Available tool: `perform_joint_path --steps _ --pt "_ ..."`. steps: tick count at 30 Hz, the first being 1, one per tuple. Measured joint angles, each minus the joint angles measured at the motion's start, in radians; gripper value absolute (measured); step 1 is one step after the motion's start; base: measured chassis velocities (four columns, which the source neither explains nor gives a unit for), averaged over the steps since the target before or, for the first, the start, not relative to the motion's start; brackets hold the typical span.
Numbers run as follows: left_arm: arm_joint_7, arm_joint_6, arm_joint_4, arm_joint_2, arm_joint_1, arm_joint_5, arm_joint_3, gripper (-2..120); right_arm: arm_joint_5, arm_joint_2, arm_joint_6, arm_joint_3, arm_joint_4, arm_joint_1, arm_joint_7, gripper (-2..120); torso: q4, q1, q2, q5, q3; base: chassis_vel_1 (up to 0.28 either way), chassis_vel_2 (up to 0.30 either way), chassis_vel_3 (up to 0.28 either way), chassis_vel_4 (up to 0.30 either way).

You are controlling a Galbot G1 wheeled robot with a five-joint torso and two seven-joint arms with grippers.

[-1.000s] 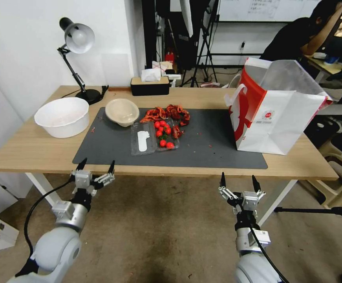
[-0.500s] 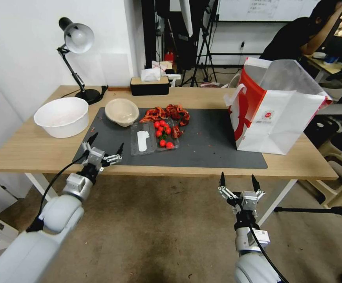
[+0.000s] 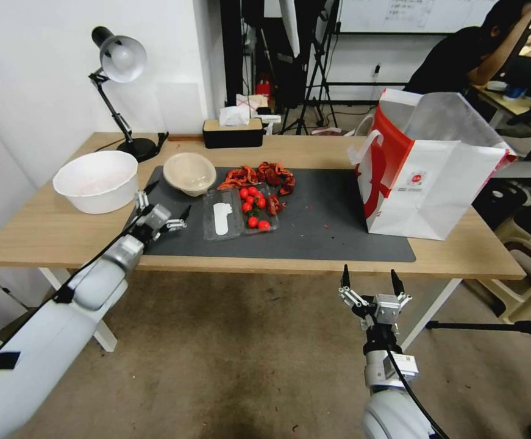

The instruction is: Pick up the trash from the table and place it into the takeout bag.

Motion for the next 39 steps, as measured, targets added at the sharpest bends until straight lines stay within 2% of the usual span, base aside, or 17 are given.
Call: perform_joint_path --steps 1,2,4,5,8,9,12,13,15,16,18,20,31,39 --pt "0.006 -0.008 0.043 0.008 -0.054 0.021 0.030 100 0.000 0.002 -0.001 0.002 0.000 0.001 0.000 100 -0.0001 0.000 0.000 -0.0004 0.000 0.000 0.000 0.000 0.000" --pt "0.006 -0.008 0.043 0.008 -0.054 0.021 0.030 100 0.000 0.002 -0.001 0.002 0.000 0.001 0.000 100 -0.0001 0.000 0.000 -0.0004 0.000 0.000 0.000 0.000 0.000" --pt "0.010 -0.015 0.101 0.013 -0.152 0.049 0.085 99 -0.001 0.006 -0.002 0.004 0.000 0.003 0.000 100 -0.0003 0.000 0.000 -0.0002 0.000 0.000 0.000 0.000 0.000" --pt "0.010 -0.015 0.101 0.013 -0.152 0.049 0.085 99 -0.001 0.006 -0.002 0.004 0.000 0.003 0.000 100 -0.0003 0.000 0.000 -0.0002 0.000 0.000 0.000 0.000 0.000" --pt "0.011 -0.015 0.165 0.001 -0.255 0.066 0.173 93 -0.001 0.011 -0.003 0.011 0.000 0.003 0.001 100 -0.0002 0.000 0.000 -0.0002 0.000 0.000 0.000 0.000 0.000" --pt "0.011 -0.015 0.165 0.001 -0.255 0.066 0.173 93 -0.001 0.011 -0.003 0.011 0.000 0.003 0.001 100 -0.0002 0.000 0.000 -0.0002 0.000 0.000 0.000 0.000 0.000" --pt "0.014 -0.018 0.222 -0.018 -0.314 0.073 0.236 82 -0.001 0.011 -0.003 0.019 0.000 0.001 0.003 100 -0.0002 0.000 0.000 -0.0001 0.000 0.000 0.000 0.000 0.000" --pt "0.014 -0.018 0.222 -0.018 -0.314 0.073 0.236 82 -0.001 0.011 -0.003 0.019 0.000 0.001 0.003 100 -0.0002 0.000 0.000 -0.0001 0.000 0.000 0.000 0.000 0.000" --pt "0.014 -0.027 0.257 -0.025 -0.346 0.077 0.273 73 -0.001 0.013 -0.003 0.020 -0.004 0.004 0.004 100 -0.0002 0.000 0.000 -0.0001 0.000 0.000 0.000 0.000 0.000" --pt "0.014 -0.027 0.257 -0.025 -0.346 0.077 0.273 73 -0.001 0.013 -0.003 0.020 -0.004 0.004 0.004 100 -0.0002 0.000 0.000 -0.0001 0.000 0.000 0.000 0.000 0.000" --pt "0.014 -0.028 0.272 -0.028 -0.362 0.077 0.284 61 -0.001 0.014 -0.003 0.020 -0.009 0.009 0.004 100 -0.0001 0.000 0.000 -0.0001 0.000 0.000 0.000 0.000 0.000" --pt "0.014 -0.030 0.279 -0.030 -0.366 0.078 0.286 57 -0.001 0.014 -0.003 0.020 -0.012 0.010 0.004 100 -0.0001 0.000 0.000 -0.0001 0.000 0.000 0.000 0.000 0.000" --pt "0.012 -0.038 0.317 -0.042 -0.380 0.087 0.292 50 0.000 0.015 -0.002 0.019 -0.018 0.013 0.006 100 -0.0001 0.000 0.000 -0.0001 0.000 0.000 0.000 0.000 0.000" --pt "0.007 -0.042 0.336 -0.049 -0.384 0.090 0.292 37 0.000 0.018 0.000 0.019 -0.019 0.010 0.006 100 -0.0002 0.000 0.000 -0.0001 0.000 0.000 0.000 0.000 0.000"
